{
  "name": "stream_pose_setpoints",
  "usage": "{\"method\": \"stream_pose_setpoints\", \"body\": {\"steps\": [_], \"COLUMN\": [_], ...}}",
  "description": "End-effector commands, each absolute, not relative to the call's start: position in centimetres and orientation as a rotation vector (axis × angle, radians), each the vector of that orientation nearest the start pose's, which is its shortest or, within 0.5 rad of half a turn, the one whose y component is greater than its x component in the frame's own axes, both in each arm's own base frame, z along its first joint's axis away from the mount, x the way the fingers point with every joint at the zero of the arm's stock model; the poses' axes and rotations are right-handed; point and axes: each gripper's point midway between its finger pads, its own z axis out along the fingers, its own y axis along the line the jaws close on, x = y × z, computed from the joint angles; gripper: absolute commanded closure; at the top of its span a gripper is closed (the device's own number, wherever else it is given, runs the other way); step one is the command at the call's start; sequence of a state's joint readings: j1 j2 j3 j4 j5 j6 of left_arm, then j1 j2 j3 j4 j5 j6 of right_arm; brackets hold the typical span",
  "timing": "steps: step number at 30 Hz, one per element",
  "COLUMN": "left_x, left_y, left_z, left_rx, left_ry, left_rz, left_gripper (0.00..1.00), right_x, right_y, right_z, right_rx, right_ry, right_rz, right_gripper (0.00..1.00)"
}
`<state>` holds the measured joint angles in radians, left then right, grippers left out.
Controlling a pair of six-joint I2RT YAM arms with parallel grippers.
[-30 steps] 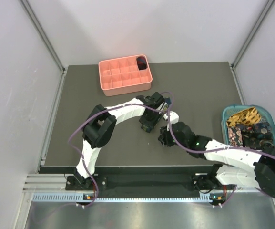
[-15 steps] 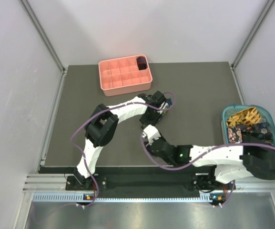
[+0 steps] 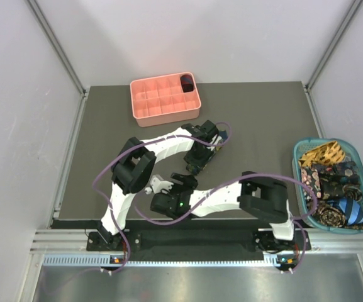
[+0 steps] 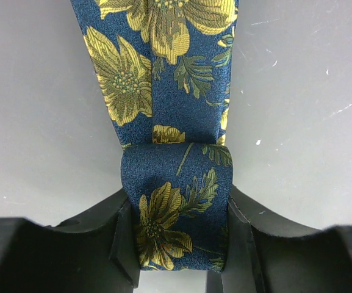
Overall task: Roll the ties
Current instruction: Roll the tie
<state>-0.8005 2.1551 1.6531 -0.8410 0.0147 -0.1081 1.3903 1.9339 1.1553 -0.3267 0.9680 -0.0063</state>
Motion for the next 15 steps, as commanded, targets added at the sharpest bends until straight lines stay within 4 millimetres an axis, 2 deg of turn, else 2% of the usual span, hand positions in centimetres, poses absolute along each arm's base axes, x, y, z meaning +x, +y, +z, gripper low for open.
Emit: {"method": "stream_pose_setpoints", "body": {"steps": [1,8,15], "left_x": [21.2,21.5,21.8], "left_y": [-24.3,-24.5,-24.8], "left_z": [-2.2,-2.0,-1.9], "left_rx": [1.137,1.152,1.156], "left_ry": [3.157,3.167,3.182], "left_rz": [0.06,0.08,0.096], "left_gripper": [0.74,0.73,0.73], "right_x": [22.6,25.3,27.3], "right_y": [33.1,33.8,33.2], "right_z": [7.7,7.1,5.9], "right_rx": [-1.183,-1.202,-1.234], "right_ry": [1.746,1.745,1.756], "right_rz": [-0.743,-0.794,-0.861], "right_gripper": [0.26,0.26,0.28]}}
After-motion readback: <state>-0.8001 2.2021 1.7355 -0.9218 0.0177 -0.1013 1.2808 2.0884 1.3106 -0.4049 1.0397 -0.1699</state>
